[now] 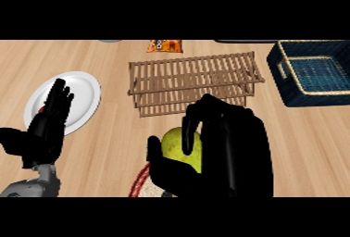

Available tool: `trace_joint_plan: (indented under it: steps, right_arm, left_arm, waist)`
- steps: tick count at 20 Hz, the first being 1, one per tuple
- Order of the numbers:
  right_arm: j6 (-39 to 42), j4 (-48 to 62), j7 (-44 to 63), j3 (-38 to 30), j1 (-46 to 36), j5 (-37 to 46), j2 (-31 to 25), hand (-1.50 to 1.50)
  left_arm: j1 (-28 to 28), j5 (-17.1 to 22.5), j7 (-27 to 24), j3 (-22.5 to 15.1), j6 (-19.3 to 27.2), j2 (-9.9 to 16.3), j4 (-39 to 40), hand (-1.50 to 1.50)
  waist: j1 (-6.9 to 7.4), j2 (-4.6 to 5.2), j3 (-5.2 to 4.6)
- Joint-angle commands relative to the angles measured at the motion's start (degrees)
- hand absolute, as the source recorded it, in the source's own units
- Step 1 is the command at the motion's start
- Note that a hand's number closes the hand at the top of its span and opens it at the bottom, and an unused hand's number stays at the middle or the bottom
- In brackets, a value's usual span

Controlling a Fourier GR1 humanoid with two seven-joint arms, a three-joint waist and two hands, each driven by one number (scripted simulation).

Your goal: Pick the pear from the placemat and place it in the tiered shelf

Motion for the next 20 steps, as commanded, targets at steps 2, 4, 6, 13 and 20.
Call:
trace_joint_plan:
  steps: [2,4,6,13,20]
  right_arm:
    - [-2.0,5.7,9.3,-4.2,-4.5,0.1,0.8,1.50]
    - [-1.5,7.4,4.3,-8.0,-3.0,0.0,0.8,1.50]
    - [-2.6,10.1,0.1,-13.5,-4.1,-2.7,0.8,1.50]
    - [-18.8,24.9,-10.9,-13.7,-0.9,0.5,0.8,1.50]
    - [-26.3,37.8,-16.8,-16.9,-7.7,-3.2,0.8,1.50]
  left_arm:
    - [-1.6,-0.7,0.9,-0.6,0.7,-1.0,0.7,0.00]
    - [1.6,-0.7,0.8,-0.5,0.1,-0.2,-3.3,0.00]
    - [-1.3,0.3,-0.2,1.6,-0.9,0.9,1.2,0.00]
    - [2.0,0.3,1.1,0.7,-2.0,0.7,-3.3,0.00]
    - [-0.8,-2.6,2.2,-1.0,0.4,-2.1,-1.4,0.00]
  waist:
    - [0.31,0.25,0.03]
    - [0.57,0.19,0.07]
    - [0.32,0.41,0.07]
    - [0.79,0.43,0.10]
    - [0.56,0.37,0.09]
